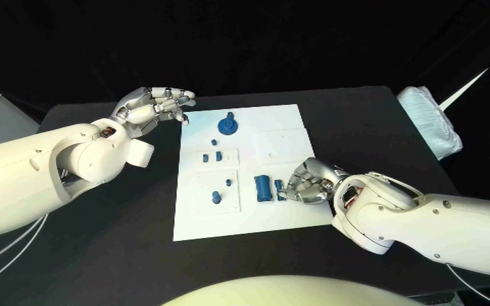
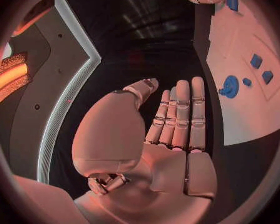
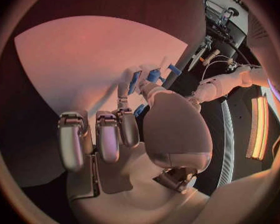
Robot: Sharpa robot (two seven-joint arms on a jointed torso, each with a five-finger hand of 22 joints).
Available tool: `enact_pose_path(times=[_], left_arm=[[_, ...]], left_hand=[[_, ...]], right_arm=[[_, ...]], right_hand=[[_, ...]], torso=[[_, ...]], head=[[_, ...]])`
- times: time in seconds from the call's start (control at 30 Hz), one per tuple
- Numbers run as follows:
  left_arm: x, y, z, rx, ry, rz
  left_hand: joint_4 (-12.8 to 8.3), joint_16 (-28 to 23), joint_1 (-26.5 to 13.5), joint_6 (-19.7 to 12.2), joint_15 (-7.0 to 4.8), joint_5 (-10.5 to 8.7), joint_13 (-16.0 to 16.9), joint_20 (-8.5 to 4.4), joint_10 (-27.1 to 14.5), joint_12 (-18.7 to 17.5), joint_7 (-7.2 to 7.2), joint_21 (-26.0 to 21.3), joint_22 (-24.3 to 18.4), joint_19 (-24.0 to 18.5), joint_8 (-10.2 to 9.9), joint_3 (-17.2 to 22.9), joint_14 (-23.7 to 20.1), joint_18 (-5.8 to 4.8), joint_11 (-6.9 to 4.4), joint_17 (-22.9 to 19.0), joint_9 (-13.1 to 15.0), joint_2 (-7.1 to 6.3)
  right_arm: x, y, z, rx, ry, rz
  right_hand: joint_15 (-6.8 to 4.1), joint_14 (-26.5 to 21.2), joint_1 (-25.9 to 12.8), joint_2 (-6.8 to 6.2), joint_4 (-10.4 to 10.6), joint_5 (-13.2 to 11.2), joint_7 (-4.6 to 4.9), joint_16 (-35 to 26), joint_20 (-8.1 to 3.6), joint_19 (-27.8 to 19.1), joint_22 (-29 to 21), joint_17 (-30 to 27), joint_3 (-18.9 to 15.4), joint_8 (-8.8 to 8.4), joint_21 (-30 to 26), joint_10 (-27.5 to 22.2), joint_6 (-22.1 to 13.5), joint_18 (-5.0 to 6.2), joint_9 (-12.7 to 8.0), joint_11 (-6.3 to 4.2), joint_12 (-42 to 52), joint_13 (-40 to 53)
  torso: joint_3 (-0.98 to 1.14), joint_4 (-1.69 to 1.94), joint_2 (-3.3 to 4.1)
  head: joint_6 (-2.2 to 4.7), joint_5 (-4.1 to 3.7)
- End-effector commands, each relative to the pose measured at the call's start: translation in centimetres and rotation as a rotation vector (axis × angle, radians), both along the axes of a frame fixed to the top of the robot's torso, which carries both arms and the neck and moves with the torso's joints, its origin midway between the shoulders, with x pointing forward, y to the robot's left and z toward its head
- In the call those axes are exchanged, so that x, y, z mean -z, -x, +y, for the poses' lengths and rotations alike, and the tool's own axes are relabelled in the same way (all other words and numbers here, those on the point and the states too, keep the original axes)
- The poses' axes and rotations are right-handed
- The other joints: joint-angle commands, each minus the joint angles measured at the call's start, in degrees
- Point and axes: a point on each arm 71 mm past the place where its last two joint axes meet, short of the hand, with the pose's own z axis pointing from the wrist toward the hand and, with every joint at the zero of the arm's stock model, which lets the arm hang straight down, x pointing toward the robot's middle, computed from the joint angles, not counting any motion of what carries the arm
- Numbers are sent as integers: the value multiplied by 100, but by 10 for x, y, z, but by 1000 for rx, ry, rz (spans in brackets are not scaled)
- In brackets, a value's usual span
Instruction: Assemble the parts on the task board
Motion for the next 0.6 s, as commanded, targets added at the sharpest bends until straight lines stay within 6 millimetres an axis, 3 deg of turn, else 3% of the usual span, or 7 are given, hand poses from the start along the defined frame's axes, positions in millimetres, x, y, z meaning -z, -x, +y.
enact_pose_path(times=[0.03, 0.2, 0.6], left_arm=[[-1, 1, -1, 12, 12, 0], [-1, 0, -2, 13, 12, -1], [-1, 0, -4, 15, 14, -2]], left_hand=[[44, -22, -9, -26, 10, -4, -5, -1, -28, 24, 18, -34, -10, 39, -22, 4, -30, 76, -1, -5, -5, 29], [44, -22, -9, -26, 10, -4, -5, -1, -28, 24, 18, -34, -10, 39, -22, 4, -30, 76, -1, -5, -5, 29], [62, -21, -14, -34, 13, -1, -8, 2, -34, 26, 19, -47, -18, 44, -28, 4, -31, 76, 0, -7, -7, 37]], right_arm=[[1, 2, 2, -62, -8, 11], [1, 1, -1, -63, 5, -1], [-3, -2, -4, -31, -8, -65]], right_hand=[[-17, 581, 259, -39, -133, -165, -10, -12, -22, 555, 1460, 1440, 60, 22, -20, 250, -51, -90, -15, -32, -44, 1040], [-25, 582, 701, -7, -372, -480, -22, -11, -26, 554, 1459, 1441, 259, 14, -22, 243, -41, -89, -38, -44, -59, 1038], [-14, 584, 605, -57, -303, -344, -3, -7, -22, 554, 1459, 1450, 253, 4, -22, 243, -26, -89, -59, -29, -62, 1039]], torso=[[-1, -4, -2], [-1, -10, -10], [-9, 2, -15]], head=[[-7, 13], [-4, 3], [46, -14]])
